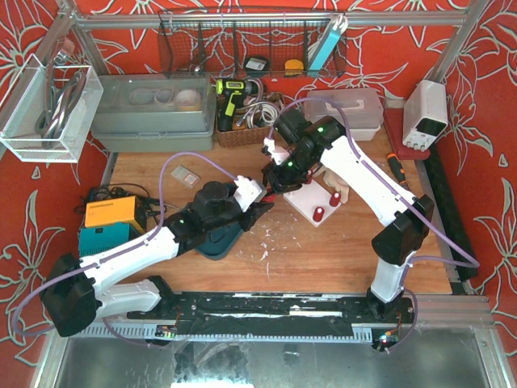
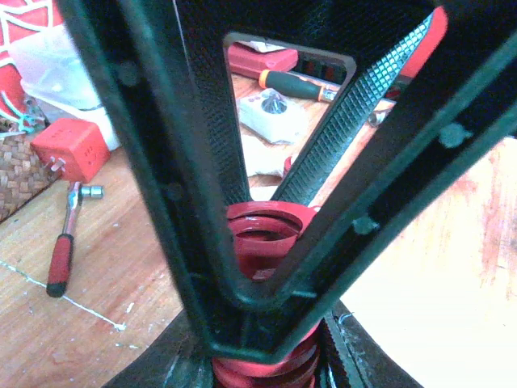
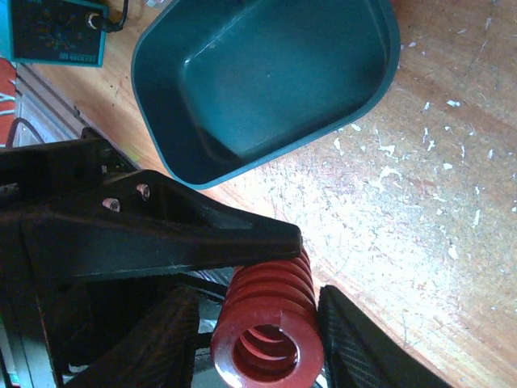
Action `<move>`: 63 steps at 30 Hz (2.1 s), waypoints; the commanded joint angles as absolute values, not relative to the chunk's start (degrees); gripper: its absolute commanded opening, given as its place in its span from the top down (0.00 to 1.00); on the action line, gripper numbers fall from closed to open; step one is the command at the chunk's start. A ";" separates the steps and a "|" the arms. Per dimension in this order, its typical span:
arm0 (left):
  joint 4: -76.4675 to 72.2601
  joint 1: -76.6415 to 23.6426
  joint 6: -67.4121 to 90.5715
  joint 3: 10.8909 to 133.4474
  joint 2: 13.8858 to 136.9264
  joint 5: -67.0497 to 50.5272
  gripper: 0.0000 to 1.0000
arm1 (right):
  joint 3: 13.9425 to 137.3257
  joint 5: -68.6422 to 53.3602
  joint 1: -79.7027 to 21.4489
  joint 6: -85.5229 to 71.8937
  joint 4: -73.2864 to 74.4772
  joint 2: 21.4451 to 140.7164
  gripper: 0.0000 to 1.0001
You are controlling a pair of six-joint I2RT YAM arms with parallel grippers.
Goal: Install the large spring
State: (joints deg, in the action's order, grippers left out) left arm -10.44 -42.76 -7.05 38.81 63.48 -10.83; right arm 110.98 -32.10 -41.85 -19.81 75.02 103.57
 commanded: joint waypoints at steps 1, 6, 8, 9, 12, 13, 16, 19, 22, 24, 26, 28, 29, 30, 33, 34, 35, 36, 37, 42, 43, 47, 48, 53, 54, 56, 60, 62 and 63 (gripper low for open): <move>-14.09 -43.15 -7.56 40.56 62.91 -10.46 1.00 | 112.24 -33.10 -42.28 -18.93 77.21 104.19 0.58; -14.65 -43.15 -6.77 40.36 63.02 -9.04 1.00 | 112.07 -34.54 -42.32 -17.57 79.10 104.74 0.57; -15.12 -43.15 -6.51 40.22 63.00 -9.02 1.00 | 111.55 -35.18 -42.19 -16.92 79.51 104.92 0.60; -15.27 -43.15 -6.43 40.17 63.01 -9.08 1.00 | 111.27 -35.31 -42.18 -16.80 79.57 104.92 0.64; -15.31 -43.15 -6.02 40.32 63.26 -8.68 1.00 | 111.20 -35.36 -42.15 -17.21 78.54 104.57 0.82; -15.10 -43.15 -5.75 40.54 63.41 -8.21 0.96 | 111.31 -34.95 -42.06 -17.42 77.99 104.40 0.87; -14.81 -43.07 -2.98 40.17 63.31 -5.69 0.76 | 111.13 -32.47 -41.48 -18.43 75.99 103.42 1.00; -13.45 -43.07 -0.19 39.54 62.29 -3.49 0.47 | 109.53 -27.25 -40.21 -20.73 72.91 101.90 1.00; -9.85 -43.02 2.29 39.38 60.75 -0.84 0.26 | 105.64 -20.78 -38.50 -23.47 67.76 99.61 1.00; -7.35 -42.91 3.55 39.50 59.60 0.41 0.17 | 102.79 -15.38 -37.97 -23.94 64.49 98.59 1.00; -5.57 -42.68 4.41 39.39 58.36 0.82 0.00 | 100.56 -9.35 -37.63 -24.55 62.34 98.15 1.00; -3.69 -42.58 5.81 39.64 57.31 1.93 0.00 | 98.48 -4.76 -37.50 -23.90 60.21 98.02 1.00; -2.67 -42.50 6.78 39.89 57.21 2.77 0.00 | 97.45 -2.52 -37.49 -23.07 59.04 97.96 1.00; -1.25 -42.41 8.02 40.31 57.16 3.77 0.00 | 96.62 0.32 -37.43 -22.29 58.42 98.06 1.00; 3.96 -41.82 10.92 42.05 55.11 6.43 0.00 | 95.35 6.15 -37.26 -20.11 56.08 99.29 1.00; 5.51 -41.65 11.34 42.66 54.99 6.87 0.00 | 95.15 6.57 -37.07 -19.78 55.42 99.93 1.00; 7.08 -41.47 11.74 43.16 54.83 7.45 0.00 | 95.23 6.25 -36.87 -19.74 54.97 100.68 1.00; 8.45 -41.32 11.99 43.69 54.64 8.00 0.00 | 95.47 5.96 -36.75 -19.96 54.63 101.48 1.00; 9.58 -41.12 12.18 44.04 54.34 8.48 0.00 | 95.65 5.44 -36.74 -20.15 54.19 102.27 1.00; 11.98 -40.12 12.55 43.68 51.43 9.89 0.00 | 96.32 3.98 -36.69 -20.83 51.56 105.17 1.00; 12.15 -39.94 12.63 43.42 50.89 9.93 0.00 | 96.65 3.86 -36.70 -20.83 51.70 105.74 1.00; 12.39 -39.26 12.56 42.56 49.44 10.15 0.00 | 96.86 4.57 -36.77 -20.48 51.92 107.69 1.00; 12.39 -39.09 12.57 42.42 49.27 10.19 0.00 | 96.93 5.05 -36.74 -20.34 52.01 108.00 1.00; 12.26 -38.51 12.14 42.54 49.52 10.11 0.00 | 96.09 5.07 -36.72 -20.70 52.23 108.21 1.00; 12.18 -38.42 12.11 42.52 49.63 10.06 0.00 | 95.85 4.75 -36.78 -20.86 52.14 108.20 1.00; 12.06 -38.32 12.13 42.50 49.98 9.94 0.00 | 95.11 4.67 -36.72 -21.00 51.68 108.30 1.00; 12.11 -38.19 11.96 42.73 50.33 9.67 0.00 | 94.91 4.84 -36.74 -20.65 51.75 109.25 1.00; 12.13 -38.15 11.74 42.73 50.36 9.68 0.00 | 94.75 4.15 -36.73 -21.24 51.94 109.49 1.00; 12.13 -38.07 11.63 42.73 50.26 9.75 0.00 | 94.55 3.73 -36.69 -21.60 51.96 109.45 1.00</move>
